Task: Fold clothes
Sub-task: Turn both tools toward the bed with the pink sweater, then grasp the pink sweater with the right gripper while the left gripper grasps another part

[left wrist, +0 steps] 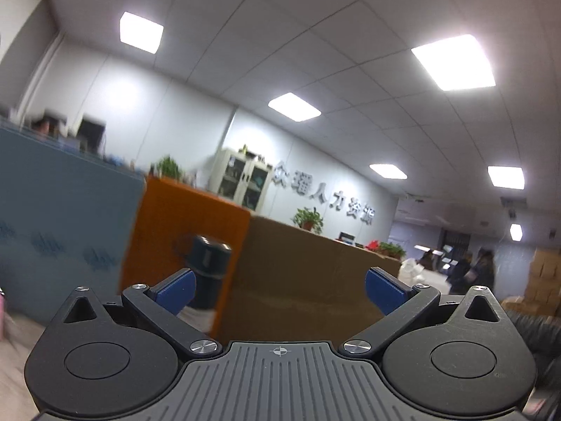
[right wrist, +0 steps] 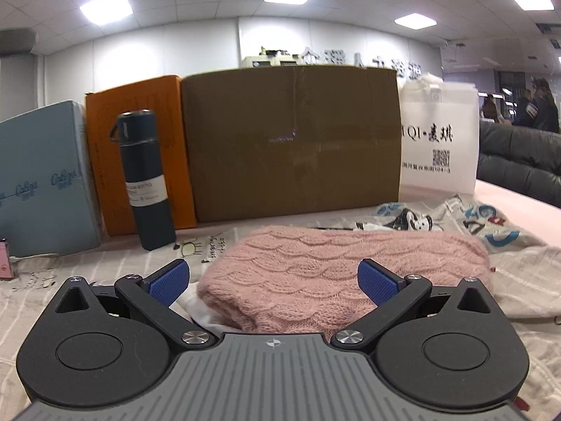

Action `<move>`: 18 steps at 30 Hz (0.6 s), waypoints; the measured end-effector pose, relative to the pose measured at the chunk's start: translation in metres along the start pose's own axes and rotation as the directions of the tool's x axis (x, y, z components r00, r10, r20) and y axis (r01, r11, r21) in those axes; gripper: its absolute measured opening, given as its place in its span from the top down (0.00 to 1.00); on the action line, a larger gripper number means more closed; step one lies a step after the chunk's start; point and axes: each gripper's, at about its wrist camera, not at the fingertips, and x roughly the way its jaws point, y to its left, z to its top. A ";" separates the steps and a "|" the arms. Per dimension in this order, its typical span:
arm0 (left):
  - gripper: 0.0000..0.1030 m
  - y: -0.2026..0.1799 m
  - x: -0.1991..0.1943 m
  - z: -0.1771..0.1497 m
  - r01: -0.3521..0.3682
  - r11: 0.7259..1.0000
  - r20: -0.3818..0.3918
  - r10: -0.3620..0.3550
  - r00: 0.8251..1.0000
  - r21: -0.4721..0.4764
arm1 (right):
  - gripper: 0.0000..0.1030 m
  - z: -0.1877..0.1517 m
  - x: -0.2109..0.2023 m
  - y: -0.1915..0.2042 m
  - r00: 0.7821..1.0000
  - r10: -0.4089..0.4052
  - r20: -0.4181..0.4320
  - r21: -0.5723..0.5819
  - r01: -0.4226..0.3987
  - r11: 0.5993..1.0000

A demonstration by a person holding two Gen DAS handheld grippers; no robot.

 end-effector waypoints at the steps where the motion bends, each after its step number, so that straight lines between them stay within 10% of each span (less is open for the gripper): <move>1: 0.00 0.002 0.009 -0.003 0.014 0.998 -0.020 -0.015 1.000 -0.058 | 0.00 -0.001 0.004 -0.001 1.000 -0.005 -0.015 0.004 0.005 1.000; 6: 0.00 0.029 0.051 -0.031 0.040 0.964 -0.102 -0.069 0.992 -0.264 | 0.00 -0.003 0.022 0.004 0.997 -0.036 -0.067 -0.113 0.028 0.993; 13: 0.00 0.068 0.090 -0.059 0.056 0.952 -0.173 -0.112 0.979 -0.301 | 0.04 -0.010 0.046 0.012 0.992 -0.103 -0.071 -0.235 0.084 0.968; 18: 0.00 0.091 0.096 -0.072 0.062 0.924 -0.208 -0.150 0.967 -0.377 | 0.62 -0.004 0.034 -0.009 0.993 -0.114 -0.033 -0.118 0.109 0.987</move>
